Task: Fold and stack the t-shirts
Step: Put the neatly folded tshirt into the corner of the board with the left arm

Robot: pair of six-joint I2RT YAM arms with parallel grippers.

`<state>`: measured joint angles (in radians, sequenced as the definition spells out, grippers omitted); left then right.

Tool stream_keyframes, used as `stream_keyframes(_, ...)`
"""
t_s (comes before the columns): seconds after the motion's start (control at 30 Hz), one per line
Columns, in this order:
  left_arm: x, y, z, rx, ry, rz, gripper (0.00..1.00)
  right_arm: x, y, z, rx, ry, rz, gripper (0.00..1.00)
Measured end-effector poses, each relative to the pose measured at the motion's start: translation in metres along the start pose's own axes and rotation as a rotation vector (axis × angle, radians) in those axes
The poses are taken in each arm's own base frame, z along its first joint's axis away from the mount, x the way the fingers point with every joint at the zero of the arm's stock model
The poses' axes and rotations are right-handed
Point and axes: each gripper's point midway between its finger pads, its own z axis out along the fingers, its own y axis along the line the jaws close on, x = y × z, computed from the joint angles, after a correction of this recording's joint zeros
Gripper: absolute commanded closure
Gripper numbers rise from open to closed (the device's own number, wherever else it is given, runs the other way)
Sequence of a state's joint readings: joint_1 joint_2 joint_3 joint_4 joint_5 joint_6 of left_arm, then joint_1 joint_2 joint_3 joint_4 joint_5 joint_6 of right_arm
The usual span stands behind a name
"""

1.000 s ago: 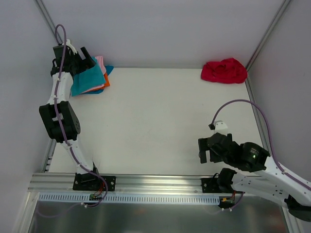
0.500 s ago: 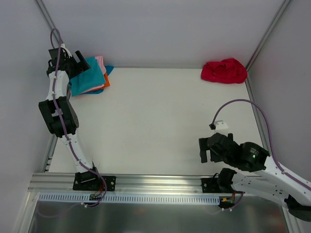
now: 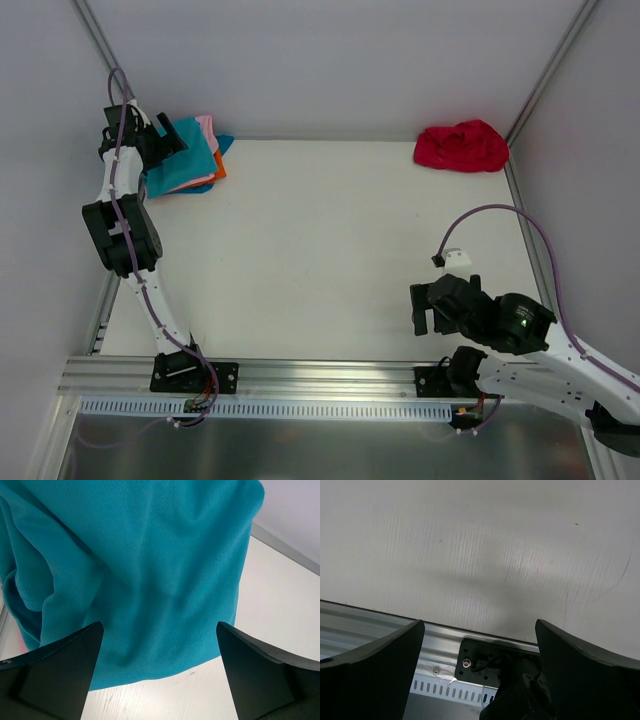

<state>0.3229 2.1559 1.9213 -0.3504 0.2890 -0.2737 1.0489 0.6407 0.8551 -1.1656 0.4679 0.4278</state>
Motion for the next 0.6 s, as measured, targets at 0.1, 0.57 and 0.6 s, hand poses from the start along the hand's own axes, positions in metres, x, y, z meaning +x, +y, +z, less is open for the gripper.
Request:
stream_keyframes(0.1,0.0,0.002,0.002,-0.002,0.0,-0.001,0.01,0.0,0.0,0.0,0.001,0.001,0.001,0.01)
stream_keyframes(0.57,0.005,0.026,0.021,-0.052,0.009,-0.018,0.01,0.002,-0.003,0.004,0.041,0.025,-0.018,0.01)
stream_keyframes(0.6,0.004,0.028,0.021,-0.056,0.004,-0.018,0.01,0.002,-0.003,0.004,0.043,0.026,-0.019,0.0)
